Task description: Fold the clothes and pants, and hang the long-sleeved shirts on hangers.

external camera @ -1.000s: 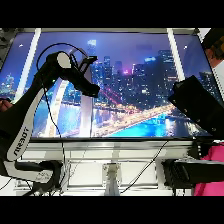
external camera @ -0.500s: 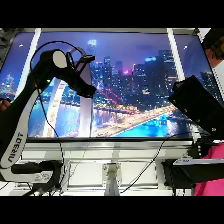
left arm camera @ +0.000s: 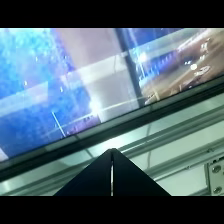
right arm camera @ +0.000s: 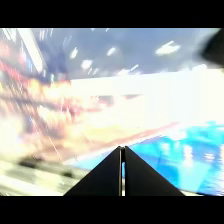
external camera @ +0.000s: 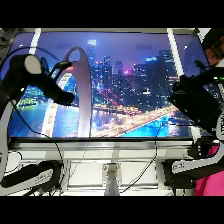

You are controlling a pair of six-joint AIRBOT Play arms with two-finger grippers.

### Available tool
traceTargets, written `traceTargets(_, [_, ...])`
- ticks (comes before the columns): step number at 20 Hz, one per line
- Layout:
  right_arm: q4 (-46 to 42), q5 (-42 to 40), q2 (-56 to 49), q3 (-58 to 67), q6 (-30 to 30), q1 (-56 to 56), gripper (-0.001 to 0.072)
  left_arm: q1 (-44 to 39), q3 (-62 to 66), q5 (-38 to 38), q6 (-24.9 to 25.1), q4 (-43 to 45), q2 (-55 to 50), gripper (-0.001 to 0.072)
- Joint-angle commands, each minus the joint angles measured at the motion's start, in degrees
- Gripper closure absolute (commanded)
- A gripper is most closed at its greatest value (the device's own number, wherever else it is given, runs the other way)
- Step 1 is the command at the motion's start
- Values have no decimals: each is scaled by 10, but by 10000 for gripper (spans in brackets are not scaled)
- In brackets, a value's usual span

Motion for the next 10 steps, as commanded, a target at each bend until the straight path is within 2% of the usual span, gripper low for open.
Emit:
traceTargets(1, [-19, -8, -1, -19, -4, 88, 694, 50, -102, -9, -12, 3, 50, 696])
traceTargets(10, [-12, -11, 0, -19, -4, 160, 693, 53, -134, -8, -18, 3, 46, 695])
